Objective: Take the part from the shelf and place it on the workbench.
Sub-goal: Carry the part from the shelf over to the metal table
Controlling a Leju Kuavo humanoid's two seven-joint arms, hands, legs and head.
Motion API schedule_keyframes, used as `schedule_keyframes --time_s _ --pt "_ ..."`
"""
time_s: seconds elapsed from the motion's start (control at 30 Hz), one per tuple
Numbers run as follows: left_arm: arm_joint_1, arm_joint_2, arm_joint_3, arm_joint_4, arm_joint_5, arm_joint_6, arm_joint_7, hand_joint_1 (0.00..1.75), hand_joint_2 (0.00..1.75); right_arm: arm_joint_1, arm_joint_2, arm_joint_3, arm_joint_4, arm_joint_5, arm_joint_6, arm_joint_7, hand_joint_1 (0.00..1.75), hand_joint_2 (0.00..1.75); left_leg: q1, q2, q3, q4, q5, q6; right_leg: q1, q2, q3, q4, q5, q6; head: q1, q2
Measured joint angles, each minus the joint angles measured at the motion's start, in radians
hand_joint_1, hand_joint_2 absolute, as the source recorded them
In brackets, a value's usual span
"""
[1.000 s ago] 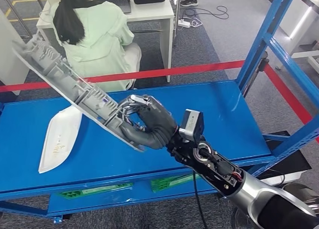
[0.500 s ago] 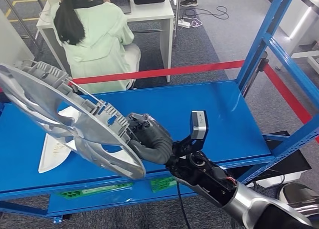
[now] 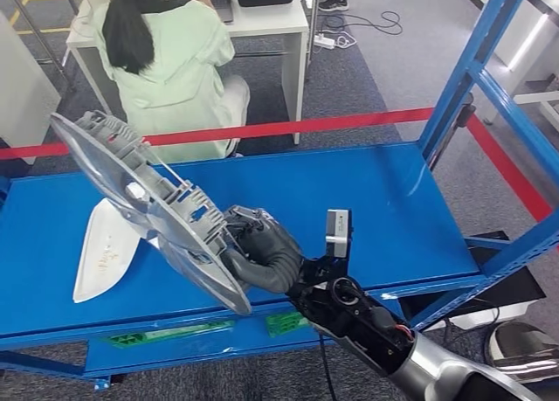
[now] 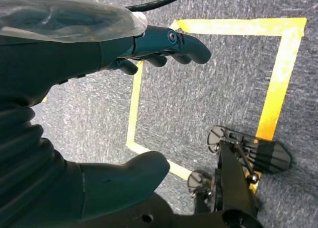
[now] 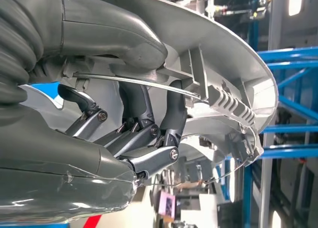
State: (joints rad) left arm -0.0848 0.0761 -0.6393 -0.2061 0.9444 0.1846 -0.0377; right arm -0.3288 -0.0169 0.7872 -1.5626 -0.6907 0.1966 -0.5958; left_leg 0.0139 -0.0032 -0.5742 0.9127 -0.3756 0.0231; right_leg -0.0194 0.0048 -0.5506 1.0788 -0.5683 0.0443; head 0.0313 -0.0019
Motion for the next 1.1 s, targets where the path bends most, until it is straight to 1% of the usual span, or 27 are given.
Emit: schedule_keyframes --time_s 0.03,0.07,0.1,0.13,0.2,0.23,0.27,0.3,0.37,0.4,0.43,0.47,0.53,0.57,0.6,0.63,0.67,0.73,0.77,0.8,0.87,0.9,0.93,0.97,1.03,1.07,1.1 --pt "0.000 0.000 -0.003 0.000 0.002 0.000 0.002 0.00 1.75 0.007 0.000 -0.004 0.000 0.003 -0.003 0.000 1.75 1.75 0.000 0.001 -0.001 0.000 0.000 0.001 0.000 0.000 -0.031 0.072 -0.033 0.002 0.004 0.000" --pt "0.000 0.001 -0.006 0.000 0.005 0.001 0.003 0.00 1.75 0.014 0.000 -0.008 0.002 0.004 -0.005 0.000 1.75 1.75 -0.001 0.001 -0.001 0.001 0.000 0.000 -0.001 0.000 -0.053 0.125 -0.050 0.004 0.007 0.000" --pt "0.000 0.001 -0.008 0.000 0.008 0.002 0.004 0.00 1.75 0.019 0.000 -0.010 0.004 0.005 -0.007 0.000 1.75 1.75 -0.001 0.001 -0.002 0.001 0.001 0.000 -0.003 0.000 -0.059 0.144 -0.046 0.006 0.010 0.000" --pt "0.000 0.002 -0.010 0.000 0.011 0.003 0.004 0.00 1.75 0.022 0.000 -0.012 0.006 0.005 -0.008 0.000 1.75 1.75 0.000 0.001 -0.003 0.003 0.001 -0.002 -0.007 0.000 -0.046 0.122 -0.024 0.008 0.012 0.000" --pt "0.000 0.003 -0.013 0.000 0.014 0.004 0.005 0.00 1.75 0.023 0.000 -0.015 0.010 0.004 -0.008 0.000 1.75 1.75 0.002 0.000 -0.007 0.011 0.002 -0.011 -0.015 -0.002 0.022 -0.011 0.039 0.013 0.015 0.000" --pt "0.000 0.004 -0.014 0.000 0.014 0.004 0.005 0.00 1.75 0.023 0.000 -0.016 0.012 0.003 -0.008 0.000 1.75 1.75 0.003 -0.002 -0.010 0.015 0.003 -0.018 -0.016 0.001 0.051 -0.068 0.064 0.012 0.017 0.000" --pt "0.000 0.006 -0.015 0.000 0.015 0.004 0.005 0.00 1.75 0.023 0.000 -0.018 0.013 0.002 -0.007 -0.002 1.75 1.75 0.002 -0.004 -0.013 0.020 0.005 -0.026 -0.015 0.005 0.068 -0.105 0.077 0.008 0.018 0.000" --pt "-0.001 0.008 -0.016 0.000 0.015 0.004 0.005 0.00 1.75 0.024 0.000 -0.019 0.014 0.001 -0.007 -0.002 1.75 1.75 0.001 -0.005 -0.017 0.024 0.009 -0.034 -0.013 0.008 0.071 -0.118 0.080 0.002 0.017 0.000" --pt "0.000 0.009 -0.017 0.000 0.015 0.004 0.005 0.00 1.75 0.026 0.000 -0.021 0.017 -0.001 -0.006 -0.003 1.75 1.75 0.004 -0.007 -0.025 0.026 0.018 -0.048 -0.009 0.011 0.056 -0.114 0.089 -0.017 0.008 0.000" --pt "0.001 0.009 -0.017 0.000 0.015 0.004 0.005 0.00 1.75 0.026 0.000 -0.022 0.018 -0.003 -0.005 -0.003 1.75 1.75 0.008 -0.006 -0.034 0.034 0.011 -0.054 -0.008 0.010 0.048 -0.114 0.095 -0.028 0.002 0.000" --pt "0.002 0.008 -0.018 0.000 0.015 0.004 0.005 0.00 1.75 0.026 0.000 -0.022 0.018 -0.005 -0.005 -0.004 1.75 1.75 0.010 -0.005 -0.048 0.058 -0.015 -0.058 -0.006 0.008 0.038 -0.115 0.104 -0.038 -0.004 0.000" --pt "0.003 0.008 -0.018 0.000 0.015 0.004 0.005 0.00 1.75 0.026 0.001 -0.023 0.019 -0.007 -0.005 -0.004 1.75 1.75 0.012 -0.004 -0.069 0.106 -0.056 -0.060 -0.005 0.007 0.026 -0.117 0.114 -0.047 -0.010 0.000" --pt "0.002 0.007 -0.018 0.000 0.015 0.004 0.005 0.00 1.75 0.026 0.001 -0.025 0.020 -0.010 -0.005 -0.004 1.75 1.75 0.011 -0.002 -0.120 0.249 -0.156 -0.060 0.001 0.005 0.002 -0.116 0.132 -0.057 -0.020 0.000" --pt "0.001 0.007 -0.018 0.000 0.015 0.004 0.005 0.00 1.75 0.027 0.001 -0.026 0.022 -0.010 -0.005 -0.005 1.75 1.75 0.010 -0.003 -0.135 0.311 -0.185 -0.060 0.005 0.005 -0.010 -0.116 0.141 -0.059 -0.023 0.000" --pt "0.001 0.007 -0.018 0.000 0.015 0.004 0.005 0.00 1.75 0.027 0.001 -0.026 0.024 -0.010 -0.005 -0.004 1.75 1.75 0.009 -0.003 -0.134 0.344 -0.194 -0.058 0.008 0.004 -0.021 -0.116 0.149 -0.059 -0.024 0.000" --pt "0.001 0.007 -0.018 0.000 0.015 0.004 0.005 0.00 1.75 0.027 0.001 -0.026 0.025 -0.010 -0.005 -0.004 1.75 1.75 0.008 -0.003 -0.114 0.336 -0.182 -0.054 0.011 0.004 -0.032 -0.115 0.157 -0.059 -0.024 0.000" --pt "0.001 0.007 -0.018 0.000 0.015 0.004 0.005 0.00 1.75 0.027 0.001 -0.027 0.027 -0.010 -0.005 -0.004 1.75 1.75 0.005 -0.003 -0.074 0.291 -0.160 -0.048 0.013 0.005 -0.042 -0.115 0.165 -0.059 -0.025 0.000" --pt "-0.002 0.008 -0.018 0.000 0.015 0.004 0.005 0.00 1.75 0.027 0.002 -0.027 0.027 -0.010 -0.005 -0.004 1.75 1.75 -0.004 -0.003 0.038 0.134 -0.126 -0.035 0.015 0.005 -0.057 -0.114 0.180 -0.054 -0.025 0.000" --pt "-0.004 0.010 -0.018 0.000 0.015 0.004 0.005 0.00 1.75 0.027 0.002 -0.028 0.027 -0.010 -0.005 -0.004 1.75 1.75 -0.009 -0.003 0.079 0.073 -0.119 -0.029 0.015 0.005 -0.060 -0.115 0.187 -0.050 -0.024 0.000" --pt "-0.006 0.011 -0.018 0.000 0.015 0.004 0.005 0.00 1.75 0.027 0.002 -0.028 0.027 -0.010 -0.005 -0.004 1.75 1.75 -0.014 -0.004 0.104 0.034 -0.118 -0.023 0.015 0.004 -0.061 -0.116 0.195 -0.045 -0.023 0.000" --pt "-0.008 0.011 -0.018 0.000 0.015 0.004 0.005 0.00 1.75 0.026 0.002 -0.029 0.028 -0.009 -0.003 -0.007 1.75 1.75 -0.018 -0.004 0.104 0.017 -0.107 -0.013 0.014 0.003 -0.063 -0.121 0.210 -0.033 -0.020 0.000" --pt "-0.008 0.011 -0.018 0.000 0.015 0.003 0.005 0.00 1.75 0.026 0.002 -0.030 0.029 -0.008 -0.001 -0.009 1.75 1.75 -0.017 -0.002 0.100 0.013 -0.099 -0.007 0.012 0.003 -0.067 -0.118 0.208 -0.028 -0.021 0.000" --pt "-0.009 0.010 -0.018 0.000 0.015 0.002 0.005 0.00 1.75 0.026 0.002 -0.030 0.030 -0.008 0.002 -0.010 1.75 1.75 -0.015 0.000 0.093 0.010 -0.089 -0.001 0.012 0.003 -0.075 -0.103 0.189 -0.023 -0.020 0.000" --pt "-0.009 0.010 -0.018 0.000 0.015 0.002 0.005 0.00 1.75 0.026 0.002 -0.031 0.031 -0.006 0.005 -0.012 1.75 1.75 -0.012 0.001 0.085 0.006 -0.078 0.005 0.011 0.003 -0.088 -0.067 0.151 -0.020 -0.018 0.000" --pt "-0.008 0.010 -0.018 0.000 0.016 0.001 0.005 0.00 1.75 0.026 0.002 -0.031 0.035 0.001 0.010 -0.013 1.75 1.75 -0.012 0.001 0.061 0.006 -0.058 0.012 0.010 0.002 -0.123 0.060 0.046 -0.013 -0.012 0.000" --pt "-0.007 0.010 -0.018 0.000 0.017 0.001 0.005 0.00 1.75 0.027 0.002 -0.031 0.037 0.005 0.013 -0.012 1.75 1.75 -0.012 -0.002 0.047 0.007 -0.048 0.012 0.010 0.002 -0.135 0.127 0.010 -0.011 -0.010 0.000" --pt "-0.007 0.010 -0.018 0.000 0.018 0.001 0.005 0.00 1.75 0.027 0.002 -0.031 0.040 0.009 0.015 -0.011 1.75 1.75 -0.013 -0.005 0.032 0.008 -0.037 0.011 0.010 0.002 -0.136 0.171 -0.003 -0.009 -0.008 0.000"
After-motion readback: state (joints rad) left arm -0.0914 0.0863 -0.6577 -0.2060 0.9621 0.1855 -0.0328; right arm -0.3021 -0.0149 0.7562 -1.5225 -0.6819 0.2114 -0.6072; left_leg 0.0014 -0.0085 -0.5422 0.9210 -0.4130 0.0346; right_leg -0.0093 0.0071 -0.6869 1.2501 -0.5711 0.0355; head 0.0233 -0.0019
